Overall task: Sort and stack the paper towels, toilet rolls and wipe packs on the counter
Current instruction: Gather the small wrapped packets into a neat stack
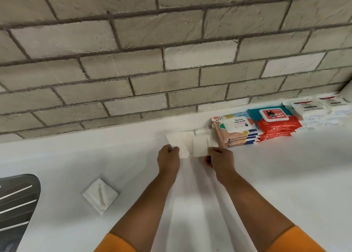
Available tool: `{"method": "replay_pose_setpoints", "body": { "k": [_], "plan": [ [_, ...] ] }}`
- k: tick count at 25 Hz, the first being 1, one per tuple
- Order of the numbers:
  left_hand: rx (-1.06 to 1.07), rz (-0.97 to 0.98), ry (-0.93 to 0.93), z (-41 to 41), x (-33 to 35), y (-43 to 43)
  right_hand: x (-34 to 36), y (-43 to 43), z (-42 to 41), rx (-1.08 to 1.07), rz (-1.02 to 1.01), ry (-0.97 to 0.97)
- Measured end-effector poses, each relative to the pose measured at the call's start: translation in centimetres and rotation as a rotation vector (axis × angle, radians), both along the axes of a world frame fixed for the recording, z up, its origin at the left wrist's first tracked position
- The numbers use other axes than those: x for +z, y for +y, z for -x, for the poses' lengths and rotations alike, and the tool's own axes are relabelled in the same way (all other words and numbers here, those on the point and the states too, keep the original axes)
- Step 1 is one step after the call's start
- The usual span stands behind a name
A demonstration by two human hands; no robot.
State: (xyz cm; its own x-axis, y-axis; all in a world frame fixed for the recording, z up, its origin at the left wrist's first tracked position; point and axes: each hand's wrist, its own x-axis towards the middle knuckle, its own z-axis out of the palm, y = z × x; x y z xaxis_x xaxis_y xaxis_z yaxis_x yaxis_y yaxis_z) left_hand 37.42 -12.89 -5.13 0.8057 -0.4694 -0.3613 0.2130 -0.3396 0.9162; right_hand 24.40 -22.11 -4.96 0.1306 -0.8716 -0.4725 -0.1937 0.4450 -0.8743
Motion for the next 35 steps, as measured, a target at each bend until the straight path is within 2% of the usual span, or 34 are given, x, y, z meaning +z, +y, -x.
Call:
{"method": "replay_pose_setpoints", "body": {
  "k": [4, 8, 13, 16, 19, 22, 25, 30, 33, 35],
  "plan": [
    [-0.127, -0.143, -0.131, -0.1, -0.3, -2.3, -0.3, -1.6, 0.2, -0.113, -0.025, 0.019],
    [-0.139, -0.196, -0.247, -0.4, -0.5, -3.1, -0.2, -1.5, 0.5, -0.201, -0.054, 0.017],
    [-0.223, -0.254, -0.397, -1.2, -0.9, -3.5, -0.6, -1.3, -0.2, -0.240, 0.010, 0.061],
    [-0.257, -0.305, -0.453, -1.3, -1.3, -3.4, -0.7, -0.5, -0.2, -0.280, 0.015, 0.028],
    [-0.296, -0.403, -0.598, -0.7, -1.2, -2.7, -0.9, 0.4, 0.2, -0.282, 0.035, 0.017],
    [-0.317, -0.416, -0.668, -0.2, -0.9, -1.1, -1.2, 1.6, 0.6, -0.278, 0.020, -0.079],
    [-0.305, -0.323, -0.635, 0.3, -0.5, 1.7, -0.2, 3.8, 0.9, -0.143, 0.010, -0.099],
    [-0.282, -0.185, -0.521, 0.4, 1.1, 10.3, 1.8, 10.6, 0.9, 0.309, -0.029, -0.114],
    [-0.206, -0.186, -0.493, 0.5, 1.4, 16.8, 2.1, 14.9, 0.9, 0.495, 0.011, -0.056],
    [-0.200, -0.229, -0.532, 0.7, 1.1, 21.1, 2.3, 17.4, 0.8, 0.564, -0.041, -0.067]
  ]
}}
